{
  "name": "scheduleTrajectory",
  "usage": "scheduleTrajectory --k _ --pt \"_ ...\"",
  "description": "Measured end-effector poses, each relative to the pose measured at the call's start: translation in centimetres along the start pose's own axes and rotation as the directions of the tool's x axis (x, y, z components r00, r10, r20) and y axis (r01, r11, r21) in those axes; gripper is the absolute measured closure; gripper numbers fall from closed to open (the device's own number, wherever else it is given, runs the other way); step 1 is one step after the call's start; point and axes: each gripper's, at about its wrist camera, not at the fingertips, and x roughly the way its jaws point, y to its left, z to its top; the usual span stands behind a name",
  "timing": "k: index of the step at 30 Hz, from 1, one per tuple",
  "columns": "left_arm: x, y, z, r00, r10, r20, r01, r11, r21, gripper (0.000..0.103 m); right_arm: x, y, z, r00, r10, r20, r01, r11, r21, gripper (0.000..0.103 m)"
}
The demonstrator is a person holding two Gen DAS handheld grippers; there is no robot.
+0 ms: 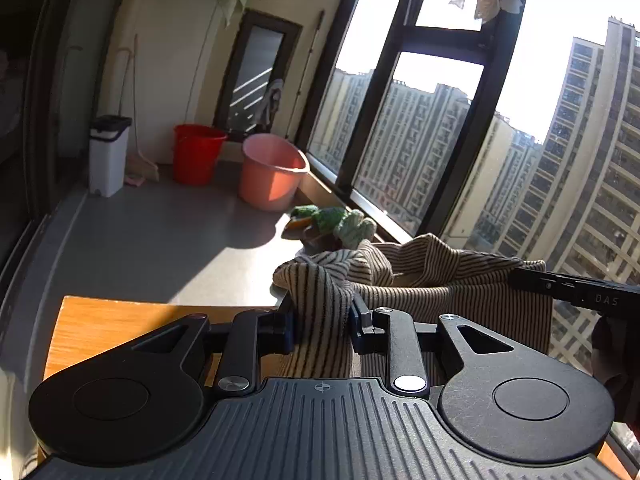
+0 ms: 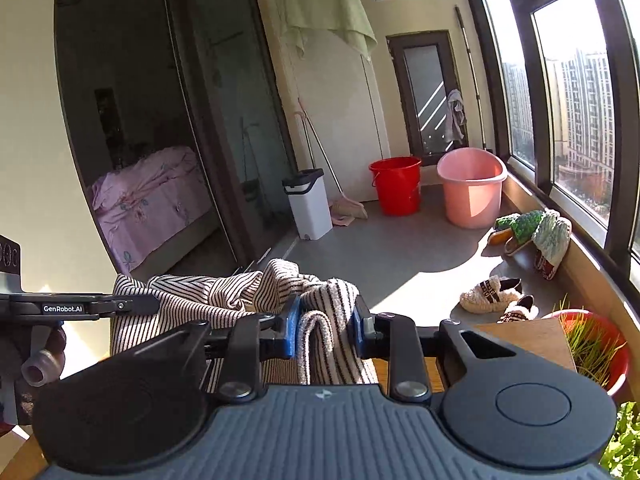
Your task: Fold clothes
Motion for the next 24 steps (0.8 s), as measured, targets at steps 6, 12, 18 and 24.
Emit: scheduleTrajectory --k 6,12,18,24 --pt "-6.0 -1.4 -3.8 0.999 -0.044 -0.012 0.044 0.999 0.016 0.075 -7.4 3.2 -3.5 0.999 0.006 -0.038 -0.009 0.998 -0.066 0.080" --pt "-10.0 -2.7 -9.0 0.995 -0.060 -0.081 0.063 0.997 0.040 0.072 -11.7 4.5 -8.7 0.991 -0.072 -0.117 0.062 0.994 -0.086 0.080" --pt "-12.6 -0.8 -12.3 0.982 -0.047 -0.181 0.046 0.999 -0.007 0.046 -14.4 6.4 -13.7 0.961 -0.177 -0.211 0.128 0.966 -0.224 0.072" --pt "-13.8 1.4 -11.7 0.982 -0.093 -0.164 0.070 0.987 -0.142 0.022 -17.0 4.8 -12.8 0.983 -0.088 -0.162 0.085 0.996 -0.027 0.039"
